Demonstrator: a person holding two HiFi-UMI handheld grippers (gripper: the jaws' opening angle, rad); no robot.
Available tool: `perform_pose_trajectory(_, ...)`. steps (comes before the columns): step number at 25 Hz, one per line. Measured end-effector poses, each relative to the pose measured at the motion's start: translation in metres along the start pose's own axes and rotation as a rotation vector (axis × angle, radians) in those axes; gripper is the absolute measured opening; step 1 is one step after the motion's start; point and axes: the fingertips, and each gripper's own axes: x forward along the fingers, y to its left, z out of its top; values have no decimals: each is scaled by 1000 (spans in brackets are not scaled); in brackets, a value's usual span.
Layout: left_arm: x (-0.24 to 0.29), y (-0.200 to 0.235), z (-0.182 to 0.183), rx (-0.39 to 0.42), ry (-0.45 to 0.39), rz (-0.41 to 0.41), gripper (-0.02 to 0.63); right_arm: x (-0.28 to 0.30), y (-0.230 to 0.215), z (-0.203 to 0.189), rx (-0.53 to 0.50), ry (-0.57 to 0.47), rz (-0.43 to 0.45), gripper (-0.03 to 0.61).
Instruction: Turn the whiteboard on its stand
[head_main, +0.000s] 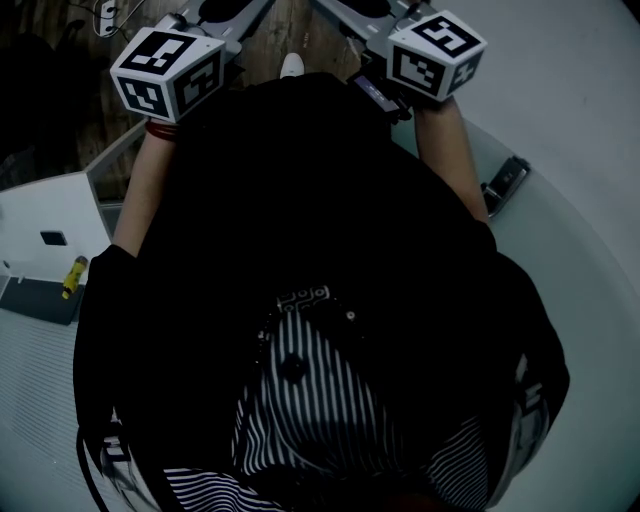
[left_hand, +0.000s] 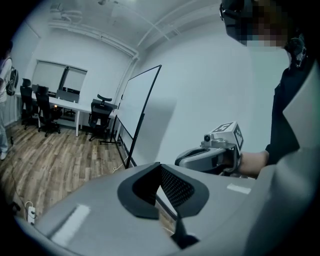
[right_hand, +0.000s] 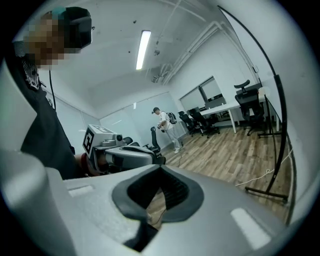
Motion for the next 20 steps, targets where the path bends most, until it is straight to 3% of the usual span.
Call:
perform_pose_trajectory(4, 18, -6, 12, 22, -5, -5, 2, -15, -18, 5, 23, -28, -1, 0)
perform_pose_trajectory(13, 17, 17, 12, -51, -31, 27, 2, -19, -53, -2, 99, -57, -50, 0)
perform_pose_trajectory(20, 45, 45, 11, -71, -25, -20, 2, -3, -87, 18, 99, -74, -130, 0)
